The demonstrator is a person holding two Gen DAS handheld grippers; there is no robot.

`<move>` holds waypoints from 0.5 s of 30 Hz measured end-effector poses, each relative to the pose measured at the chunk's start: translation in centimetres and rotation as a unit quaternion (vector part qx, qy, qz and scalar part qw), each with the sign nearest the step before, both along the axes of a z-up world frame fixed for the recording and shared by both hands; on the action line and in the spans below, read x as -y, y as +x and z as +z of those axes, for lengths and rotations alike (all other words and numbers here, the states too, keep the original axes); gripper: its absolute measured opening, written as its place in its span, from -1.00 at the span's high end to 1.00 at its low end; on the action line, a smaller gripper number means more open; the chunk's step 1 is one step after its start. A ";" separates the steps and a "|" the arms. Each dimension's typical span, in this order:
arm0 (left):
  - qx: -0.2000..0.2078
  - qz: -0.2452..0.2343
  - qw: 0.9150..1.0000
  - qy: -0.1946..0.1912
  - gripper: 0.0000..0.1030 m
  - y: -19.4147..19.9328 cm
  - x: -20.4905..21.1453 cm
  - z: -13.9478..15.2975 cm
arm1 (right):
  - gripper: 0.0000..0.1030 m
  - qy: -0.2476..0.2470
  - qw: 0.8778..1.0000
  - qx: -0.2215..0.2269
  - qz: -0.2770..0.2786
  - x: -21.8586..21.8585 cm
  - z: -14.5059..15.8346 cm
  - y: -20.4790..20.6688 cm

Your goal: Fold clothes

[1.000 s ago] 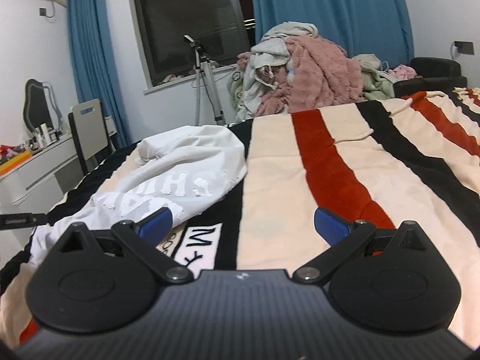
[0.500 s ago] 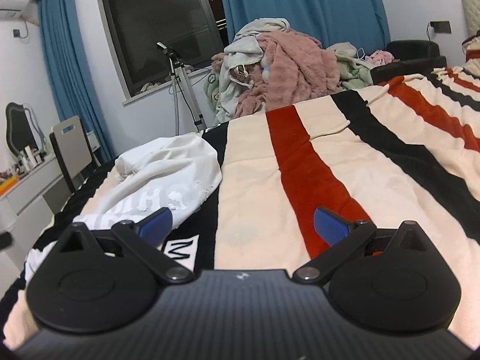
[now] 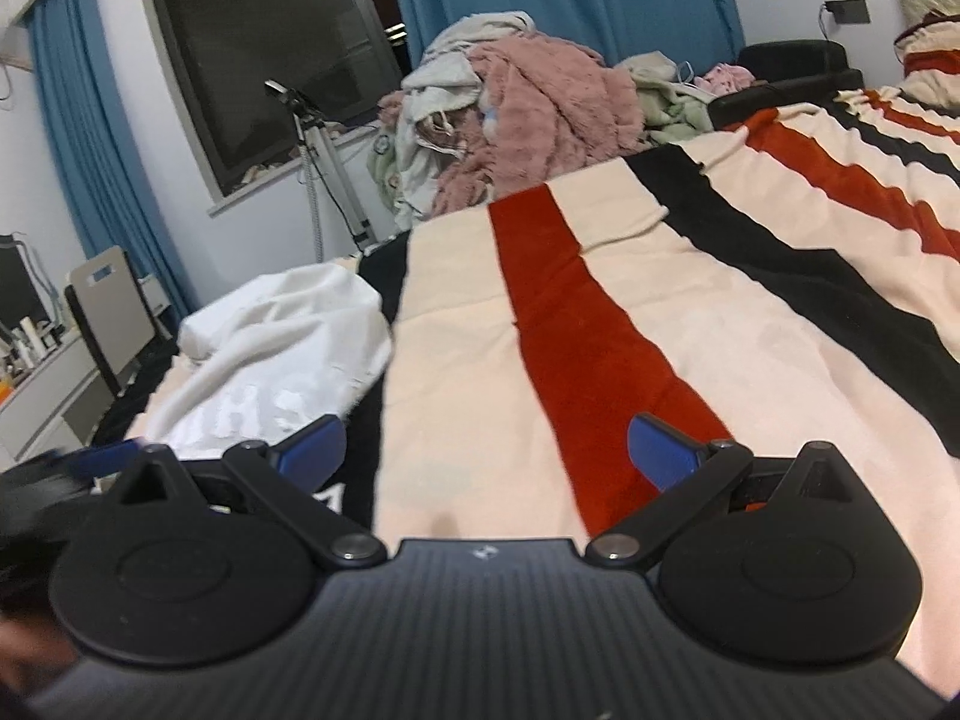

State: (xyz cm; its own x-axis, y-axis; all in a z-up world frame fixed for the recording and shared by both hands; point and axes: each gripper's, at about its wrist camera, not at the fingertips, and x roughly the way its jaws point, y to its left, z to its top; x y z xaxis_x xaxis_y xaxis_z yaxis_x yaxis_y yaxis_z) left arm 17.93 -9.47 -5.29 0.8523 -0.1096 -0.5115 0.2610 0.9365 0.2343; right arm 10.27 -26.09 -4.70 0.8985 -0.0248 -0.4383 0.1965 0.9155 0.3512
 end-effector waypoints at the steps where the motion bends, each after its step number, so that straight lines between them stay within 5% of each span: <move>1: -0.012 -0.002 1.000 0.012 -0.76 1.6 1.0 -0.8 | -0.99 0.000 1.000 -0.003 -0.001 0.1 -0.3 0.1; 5: -0.024 0.038 0.997 -0.063 0.33 5.4 -2.0 1.4 | -0.99 -0.006 1.000 -0.012 0.004 -0.2 -1.1 1.0; 7: -0.029 0.060 0.992 -0.105 0.62 7.2 -3.8 2.8 | -0.99 -0.012 1.000 -0.011 0.009 -0.5 -1.5 1.6; 11: -0.033 0.114 0.973 -0.198 0.73 10.8 -8.2 5.5 | -0.99 -0.025 1.000 -0.004 0.017 -1.0 -2.0 2.7; 15: -0.015 0.233 0.927 -0.294 0.76 14.1 -16.0 7.3 | -0.99 -0.023 0.999 0.004 0.029 -1.3 -2.6 3.4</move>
